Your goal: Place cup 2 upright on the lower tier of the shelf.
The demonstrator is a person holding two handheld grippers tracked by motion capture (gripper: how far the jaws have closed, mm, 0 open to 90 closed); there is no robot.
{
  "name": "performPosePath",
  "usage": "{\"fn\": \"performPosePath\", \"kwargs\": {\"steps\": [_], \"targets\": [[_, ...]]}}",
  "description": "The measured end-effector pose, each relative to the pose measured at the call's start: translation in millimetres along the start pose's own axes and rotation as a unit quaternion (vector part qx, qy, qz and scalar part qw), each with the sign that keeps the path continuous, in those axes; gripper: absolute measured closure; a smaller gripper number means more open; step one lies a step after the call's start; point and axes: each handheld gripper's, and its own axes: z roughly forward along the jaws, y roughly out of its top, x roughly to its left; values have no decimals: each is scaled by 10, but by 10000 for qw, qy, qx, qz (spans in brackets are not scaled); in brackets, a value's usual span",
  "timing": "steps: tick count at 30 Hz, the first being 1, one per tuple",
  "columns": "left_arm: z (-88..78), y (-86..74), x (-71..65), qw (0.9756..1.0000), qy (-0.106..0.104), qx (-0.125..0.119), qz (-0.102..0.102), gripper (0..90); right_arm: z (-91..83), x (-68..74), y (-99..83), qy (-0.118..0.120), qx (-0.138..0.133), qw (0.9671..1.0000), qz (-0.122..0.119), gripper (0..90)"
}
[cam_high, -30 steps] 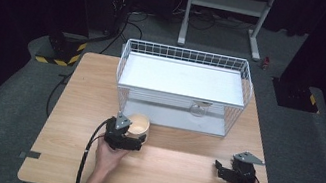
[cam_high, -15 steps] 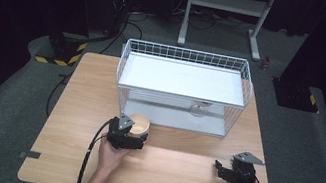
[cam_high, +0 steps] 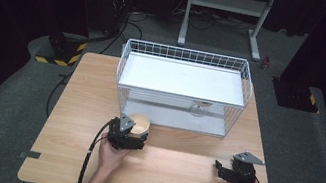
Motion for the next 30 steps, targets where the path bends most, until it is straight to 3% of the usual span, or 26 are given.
{"fn": "performPosePath", "kwargs": {"steps": [4,12,20,30], "targets": [[-2,5,-14,10000,9,-4,49,94,0,-1,0,-1,-1,10000,-4,227],[13,28,-19,10000,-43,8,-44,94,0,0,0,-1,-1,10000,-4,227],[8,124,-69,9999,-90,5,107,95,1,-2,-1,-2,-6,10000,-24,227],[33,210,-82,9998,-179,13,49,95,-2,5,-2,-6,1,10000,19,228]]}}
